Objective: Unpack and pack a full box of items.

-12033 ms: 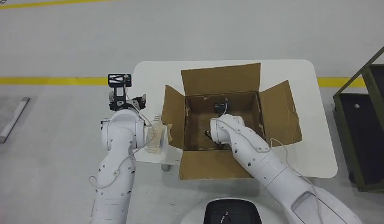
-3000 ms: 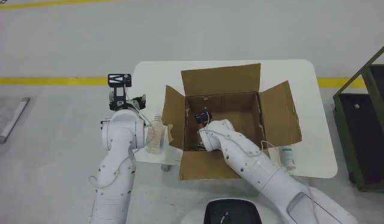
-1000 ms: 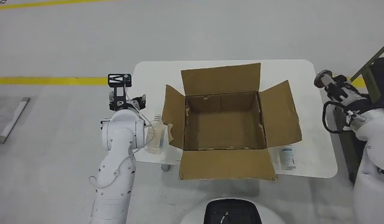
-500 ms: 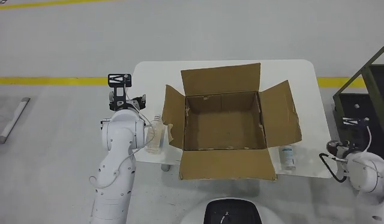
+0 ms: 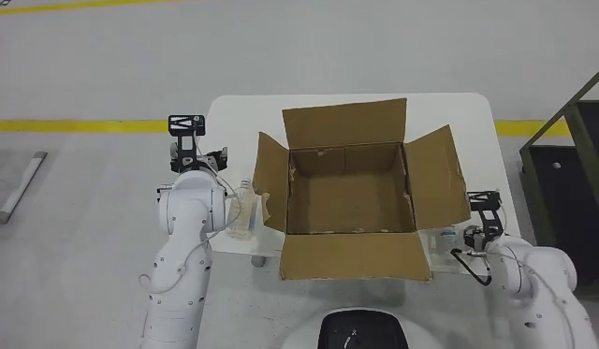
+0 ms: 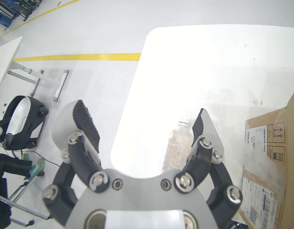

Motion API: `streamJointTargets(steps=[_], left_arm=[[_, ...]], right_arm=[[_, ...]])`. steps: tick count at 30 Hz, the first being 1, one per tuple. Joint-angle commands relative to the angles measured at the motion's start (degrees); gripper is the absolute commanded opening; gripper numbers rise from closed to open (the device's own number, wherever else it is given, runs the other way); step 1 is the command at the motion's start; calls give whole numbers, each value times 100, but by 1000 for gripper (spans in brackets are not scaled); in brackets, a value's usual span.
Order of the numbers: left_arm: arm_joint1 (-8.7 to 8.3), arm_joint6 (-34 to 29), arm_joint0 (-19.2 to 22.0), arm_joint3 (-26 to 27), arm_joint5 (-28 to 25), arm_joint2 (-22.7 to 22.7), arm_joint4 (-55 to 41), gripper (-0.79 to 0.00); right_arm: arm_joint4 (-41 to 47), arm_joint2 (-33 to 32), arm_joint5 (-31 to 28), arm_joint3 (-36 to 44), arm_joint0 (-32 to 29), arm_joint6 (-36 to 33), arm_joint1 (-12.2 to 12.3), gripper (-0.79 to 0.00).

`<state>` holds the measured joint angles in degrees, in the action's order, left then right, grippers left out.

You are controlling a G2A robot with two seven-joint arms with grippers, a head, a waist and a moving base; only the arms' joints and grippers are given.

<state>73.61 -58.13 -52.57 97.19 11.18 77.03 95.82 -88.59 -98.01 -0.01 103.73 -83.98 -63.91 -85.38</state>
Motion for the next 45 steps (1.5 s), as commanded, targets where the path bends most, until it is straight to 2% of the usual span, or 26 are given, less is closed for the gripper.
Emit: streamJointTargets(steps=[1,4,7,8,9,12,14,15,18,21,22,23,25,26,29,33,39,42,45], left_arm=[[0,0,0,0,0,0,0,0],[0,0,0,0,0,0,0,0],[0,0,0,0,0,0,0,0],[0,0,0,0,0,0,0,0],[0,0,0,0,0,0,0,0],[0,0,0,0,0,0,0,0],[0,0,0,0,0,0,0,0],[0,0,0,0,0,0,0,0],[0,0,0,0,0,0,0,0],[0,0,0,0,0,0,0,0],[0,0,0,0,0,0,0,0],[0,0,0,0,0,0,0,0],[0,0,0,0,0,0,0,0],[0,0,0,0,0,0,0,0],[0,0,0,0,0,0,0,0],[0,0,0,0,0,0,0,0],[0,0,0,0,0,0,0,0],[0,0,0,0,0,0,0,0],[0,0,0,0,0,0,0,0]], right_arm=[[21,24,2,-103,54,-15,8,-785],[33,46,-7,-218,113,-28,23,-785],[57,49,16,-290,167,-34,37,-693],[63,54,12,-310,180,-42,42,-637],[67,57,10,-324,193,-44,47,-548],[123,60,22,-321,217,-57,59,-486],[194,42,30,-288,222,-95,68,-394],[250,26,33,-250,224,-113,72,-292],[463,-82,63,-28,224,-125,87,-77],[950,-413,194,344,231,122,103,-111],[1104,-552,212,464,220,293,112,-166],[1290,-746,286,660,253,676,118,-406],[1601,-1065,364,819,221,1354,128,-606],[1805,-1216,455,926,245,1740,127,-785],[2156,-1407,279,1227,258,2574,141,-785],[2476,-1364,21,1612,390,3216,161,-785],[2482,-876,-133,2027,381,3566,176,-785],[2476,-570,302,1943,429,3493,158,-785],[2278,-398,420,1928,444,3422,162,-785]])
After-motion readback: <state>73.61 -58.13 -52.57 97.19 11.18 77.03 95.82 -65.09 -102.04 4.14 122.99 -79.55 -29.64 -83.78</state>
